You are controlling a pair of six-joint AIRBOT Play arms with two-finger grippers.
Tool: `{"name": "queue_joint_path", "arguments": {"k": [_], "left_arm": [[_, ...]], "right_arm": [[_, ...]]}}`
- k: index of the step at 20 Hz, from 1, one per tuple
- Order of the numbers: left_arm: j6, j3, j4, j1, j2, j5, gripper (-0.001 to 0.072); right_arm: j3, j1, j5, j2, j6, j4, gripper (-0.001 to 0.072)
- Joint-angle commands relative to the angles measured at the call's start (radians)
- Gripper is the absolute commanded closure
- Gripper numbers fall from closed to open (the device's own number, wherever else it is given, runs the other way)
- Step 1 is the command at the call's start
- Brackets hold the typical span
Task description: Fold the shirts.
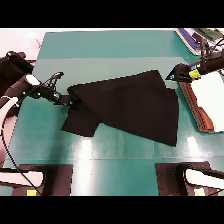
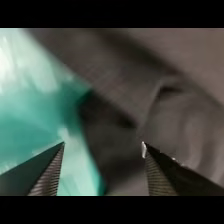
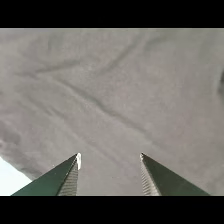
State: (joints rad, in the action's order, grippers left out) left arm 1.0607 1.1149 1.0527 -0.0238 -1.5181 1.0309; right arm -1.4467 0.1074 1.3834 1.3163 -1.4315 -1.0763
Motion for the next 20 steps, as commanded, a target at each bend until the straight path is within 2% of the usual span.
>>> {"name": "queue_joint_path", "arguments": {"k": [1,3,5,6,7,8,10,13,16,18,20], "left_arm": [[0.006,-0.027,-0.006,0.045,-0.002,-0.140,0.0128],[0.036,-0.027,-0.010,0.045,-0.002,-0.158,0.0130],[0.038,-0.027,-0.024,0.045,-0.002,-0.109,0.0295],[0.037,-0.027,-0.020,0.045,-0.002,-0.063,0.0451],[0.034,-0.025,-0.003,0.045,-0.002,-0.008,0.0637],[0.032,-0.018,0.028,0.045,-0.001,0.035,0.0677],[0.060,0.022,0.074,0.045,0.018,0.101,0.0678],[0.066,0.093,0.062,0.039,0.113,0.113,0.0678],[0.065,0.110,0.062,0.040,0.211,0.122,0.0678],[0.066,0.110,0.061,0.040,0.243,0.131,0.0678],[0.068,0.110,0.039,0.040,0.249,0.137,0.0677]], "right_arm": [[0.022,0.000,0.002,-0.013,0.001,0.012,0.0283],[0.022,0.000,0.012,-0.013,0.001,0.012,0.0282],[0.022,0.000,0.011,-0.013,0.001,0.012,0.0283],[0.022,0.000,0.012,-0.013,0.001,0.012,0.0283],[0.022,0.003,0.013,-0.013,0.001,0.012,0.0283],[0.022,0.010,0.022,-0.013,0.001,0.012,0.0283],[0.023,0.043,0.070,-0.013,0.001,0.010,0.0283],[0.077,0.125,0.173,-0.036,0.001,-0.039,0.0283],[0.324,0.246,0.164,-0.134,0.000,-0.159,0.0272],[0.514,0.367,0.156,-0.193,0.000,-0.164,0.0172],[0.706,0.502,0.155,-0.230,0.000,-0.155,0.0171]]}}
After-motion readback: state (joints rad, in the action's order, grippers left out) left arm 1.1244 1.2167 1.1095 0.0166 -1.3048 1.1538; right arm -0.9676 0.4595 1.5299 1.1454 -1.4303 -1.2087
